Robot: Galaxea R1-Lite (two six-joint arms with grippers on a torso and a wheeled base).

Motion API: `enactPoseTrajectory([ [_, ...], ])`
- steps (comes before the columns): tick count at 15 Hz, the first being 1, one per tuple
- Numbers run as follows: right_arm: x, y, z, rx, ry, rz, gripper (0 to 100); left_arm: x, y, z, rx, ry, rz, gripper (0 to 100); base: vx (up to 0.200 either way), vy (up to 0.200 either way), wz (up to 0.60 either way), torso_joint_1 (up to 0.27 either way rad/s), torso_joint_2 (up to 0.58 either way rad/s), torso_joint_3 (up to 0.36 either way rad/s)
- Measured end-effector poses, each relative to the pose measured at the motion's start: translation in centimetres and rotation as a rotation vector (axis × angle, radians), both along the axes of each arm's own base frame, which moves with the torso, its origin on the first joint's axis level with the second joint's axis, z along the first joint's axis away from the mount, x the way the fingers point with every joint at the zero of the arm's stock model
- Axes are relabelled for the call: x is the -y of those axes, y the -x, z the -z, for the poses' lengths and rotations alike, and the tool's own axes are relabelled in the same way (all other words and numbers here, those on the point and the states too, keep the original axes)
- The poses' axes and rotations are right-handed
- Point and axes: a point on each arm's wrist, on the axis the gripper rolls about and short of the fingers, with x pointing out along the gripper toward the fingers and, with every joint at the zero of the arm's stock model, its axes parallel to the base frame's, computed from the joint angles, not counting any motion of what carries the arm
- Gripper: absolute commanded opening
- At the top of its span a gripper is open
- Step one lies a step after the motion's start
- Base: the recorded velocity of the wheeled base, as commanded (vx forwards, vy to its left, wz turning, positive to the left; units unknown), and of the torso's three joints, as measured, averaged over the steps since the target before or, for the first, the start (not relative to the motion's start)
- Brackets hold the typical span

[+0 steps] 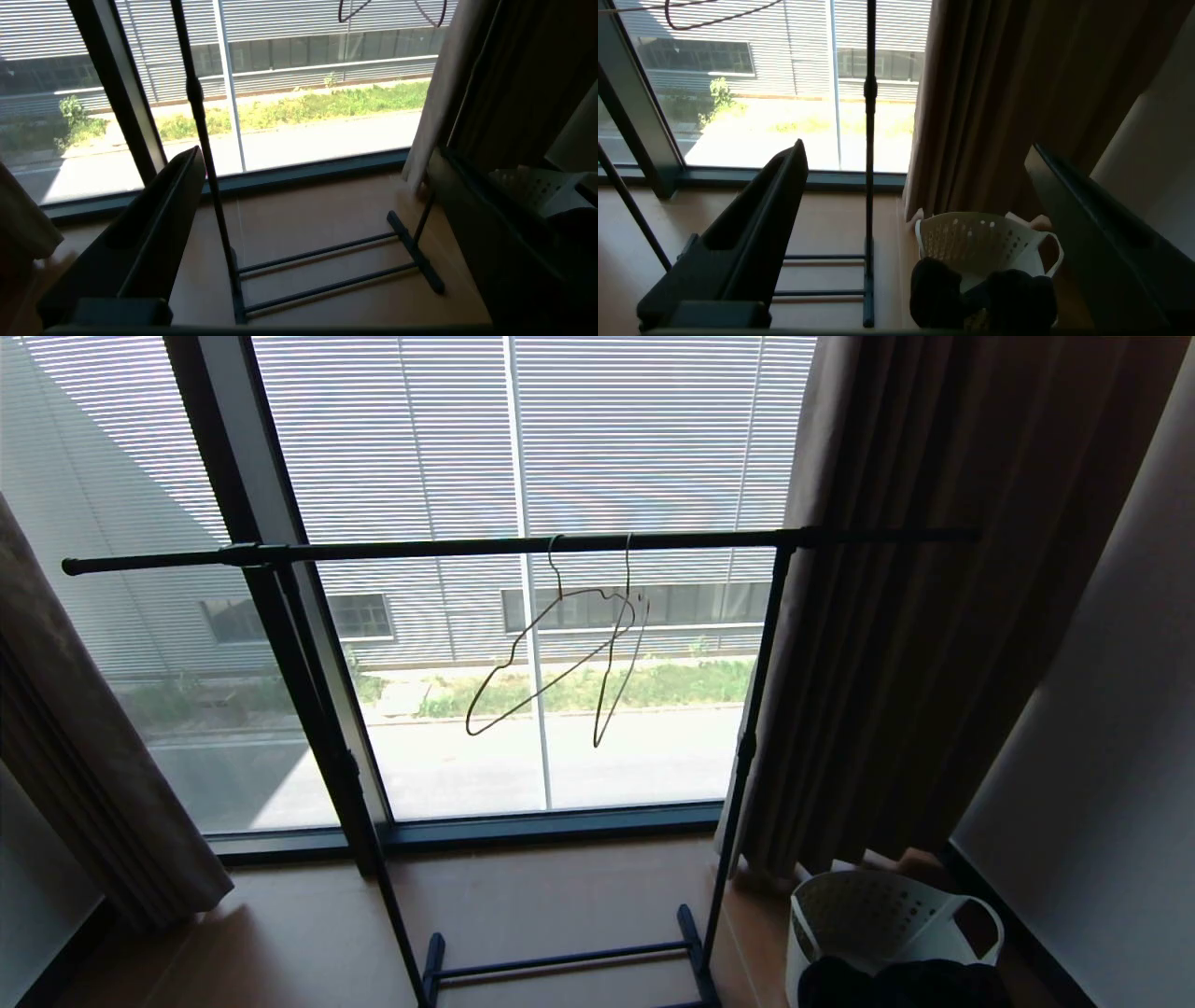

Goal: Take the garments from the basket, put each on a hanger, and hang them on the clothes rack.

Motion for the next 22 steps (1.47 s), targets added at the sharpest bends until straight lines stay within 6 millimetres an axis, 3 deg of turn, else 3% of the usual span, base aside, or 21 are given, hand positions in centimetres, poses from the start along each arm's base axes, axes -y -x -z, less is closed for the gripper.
enactPoseTrajectory([
  [22, 0.0, 0.0, 0.0, -0.001, -0.008, 0.001, 100, 0.0, 0.0, 0.0, 0.0, 0.0, 0.0, 100, 0.0, 0.0, 0.0, 0.0, 0.0, 0.0],
])
